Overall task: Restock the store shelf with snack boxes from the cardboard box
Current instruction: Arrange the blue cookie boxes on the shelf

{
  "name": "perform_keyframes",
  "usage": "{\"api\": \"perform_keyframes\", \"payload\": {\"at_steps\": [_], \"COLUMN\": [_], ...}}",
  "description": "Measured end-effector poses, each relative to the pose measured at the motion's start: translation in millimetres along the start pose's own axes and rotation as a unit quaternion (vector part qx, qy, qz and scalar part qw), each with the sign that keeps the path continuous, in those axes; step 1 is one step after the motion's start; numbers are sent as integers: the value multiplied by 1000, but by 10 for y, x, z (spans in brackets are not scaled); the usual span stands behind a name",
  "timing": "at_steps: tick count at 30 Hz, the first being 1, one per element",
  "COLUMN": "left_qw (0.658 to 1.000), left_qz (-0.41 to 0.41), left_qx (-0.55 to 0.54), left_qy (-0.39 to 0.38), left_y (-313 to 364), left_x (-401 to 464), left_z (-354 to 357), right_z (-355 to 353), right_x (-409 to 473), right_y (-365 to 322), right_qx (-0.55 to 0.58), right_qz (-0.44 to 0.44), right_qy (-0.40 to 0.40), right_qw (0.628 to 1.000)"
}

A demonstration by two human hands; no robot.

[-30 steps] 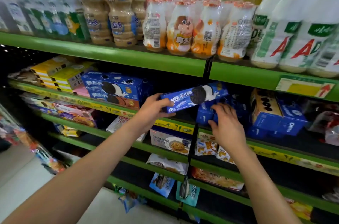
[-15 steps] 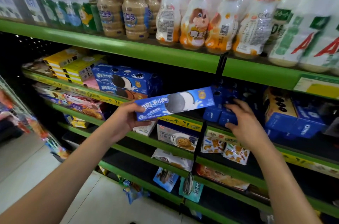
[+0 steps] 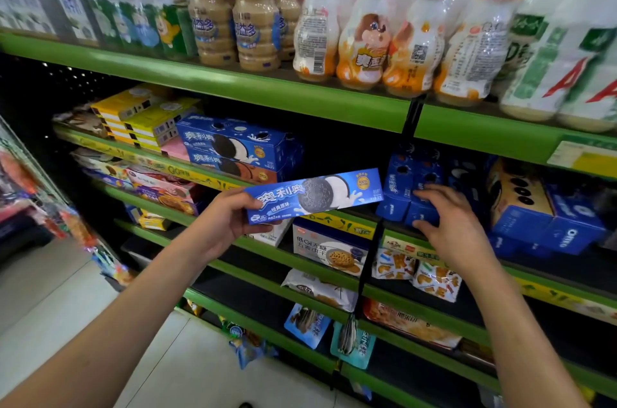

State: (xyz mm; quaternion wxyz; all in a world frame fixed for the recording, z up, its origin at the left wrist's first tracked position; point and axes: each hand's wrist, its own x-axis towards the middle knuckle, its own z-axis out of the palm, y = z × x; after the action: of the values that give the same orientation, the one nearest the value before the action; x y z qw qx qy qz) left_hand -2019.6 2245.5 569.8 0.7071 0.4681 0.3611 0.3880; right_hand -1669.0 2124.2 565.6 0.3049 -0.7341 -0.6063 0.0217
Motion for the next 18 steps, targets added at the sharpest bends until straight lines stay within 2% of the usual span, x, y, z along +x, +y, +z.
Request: {"api": "perform_keyframes", "payload": {"at_steps": [9,12,15,18], "left_qw": [1000,1000,1000,1000], "left_qz": [-11,-14,-13,-11], "left_qx": [4,3,6,6], "left_qy": [2,4,-2,-13], "left_y": [-29,-27,12,53], "left_x": [-75,-99,-124,-141], "left_z": [-27,-32,-32,-36], "right_z": [44,36,54,86], "right_x": [5,-21,-81,-133], "right_y": [-71,-239,-518,-736], "right_qx": [-38,-60,26,157], "right_qz": [10,-19,-33,-1], "right_qy": [28,87,100,31], "right_qw": [999,994,994,987]}}
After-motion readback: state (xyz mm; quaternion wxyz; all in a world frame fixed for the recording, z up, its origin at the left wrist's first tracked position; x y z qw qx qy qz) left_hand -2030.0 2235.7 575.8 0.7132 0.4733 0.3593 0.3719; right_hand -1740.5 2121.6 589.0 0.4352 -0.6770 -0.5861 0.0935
